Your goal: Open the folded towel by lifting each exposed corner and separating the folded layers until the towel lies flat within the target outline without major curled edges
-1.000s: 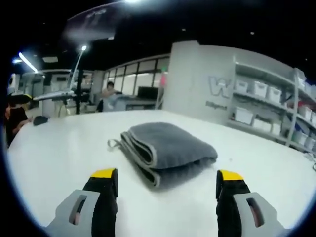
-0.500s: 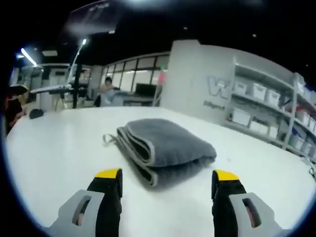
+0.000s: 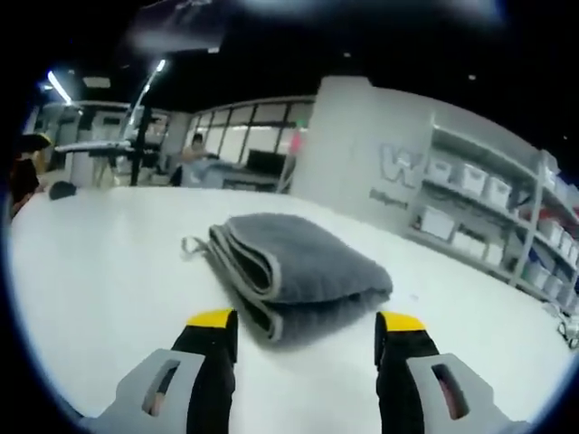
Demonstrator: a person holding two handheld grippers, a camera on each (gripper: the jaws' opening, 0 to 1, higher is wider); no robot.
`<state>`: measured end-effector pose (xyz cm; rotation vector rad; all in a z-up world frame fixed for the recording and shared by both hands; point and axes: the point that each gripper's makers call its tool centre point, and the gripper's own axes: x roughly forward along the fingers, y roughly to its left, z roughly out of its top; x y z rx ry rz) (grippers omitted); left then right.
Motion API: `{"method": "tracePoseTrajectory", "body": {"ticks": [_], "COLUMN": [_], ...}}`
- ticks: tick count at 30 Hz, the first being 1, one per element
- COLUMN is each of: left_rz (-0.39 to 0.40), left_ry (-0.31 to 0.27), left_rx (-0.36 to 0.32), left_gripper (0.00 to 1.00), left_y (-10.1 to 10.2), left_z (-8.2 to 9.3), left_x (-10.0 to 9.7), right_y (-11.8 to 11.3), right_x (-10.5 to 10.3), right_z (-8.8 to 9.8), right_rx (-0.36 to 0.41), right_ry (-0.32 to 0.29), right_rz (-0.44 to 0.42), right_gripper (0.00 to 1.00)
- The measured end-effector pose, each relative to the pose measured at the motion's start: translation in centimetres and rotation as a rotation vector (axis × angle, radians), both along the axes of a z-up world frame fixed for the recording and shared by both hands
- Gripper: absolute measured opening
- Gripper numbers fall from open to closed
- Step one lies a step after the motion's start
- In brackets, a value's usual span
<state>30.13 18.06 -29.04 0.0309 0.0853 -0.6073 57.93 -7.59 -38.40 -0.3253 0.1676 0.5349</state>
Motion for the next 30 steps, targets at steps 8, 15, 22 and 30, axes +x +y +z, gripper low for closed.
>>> {"method": "tracePoseTrajectory", "body": {"ticks": [8, 15, 22, 30], "left_rz": [0.003, 0.004, 0.001, -0.001], "left_ry": [-0.006, -0.008, -0.002, -0.007], "left_rx": [0.0, -0.001, 0.0, 0.002], "left_gripper": [0.99, 0.99, 0.99, 0.99], "left_y": [0.1, 0.2, 0.1, 0.1], "left_z": [0.2, 0.2, 0.0, 0.2], "left_x": [0.0, 0.0, 0.0, 0.0], "right_y": [0.2, 0.1, -0.2, 0.2], "right_x": [0.5, 1.2, 1.3, 1.8], "right_z": [-0.4, -0.9, -1.0, -1.2], "right_rx": [-0.026, -0.041, -0.037, -0.043], "right_ry": [-0.001, 0.019, 0.018, 0.024], "right_rz": [-0.006, -0.027, -0.06, -0.076], "right_gripper": [0.54, 0.49, 0.4, 0.38]}}
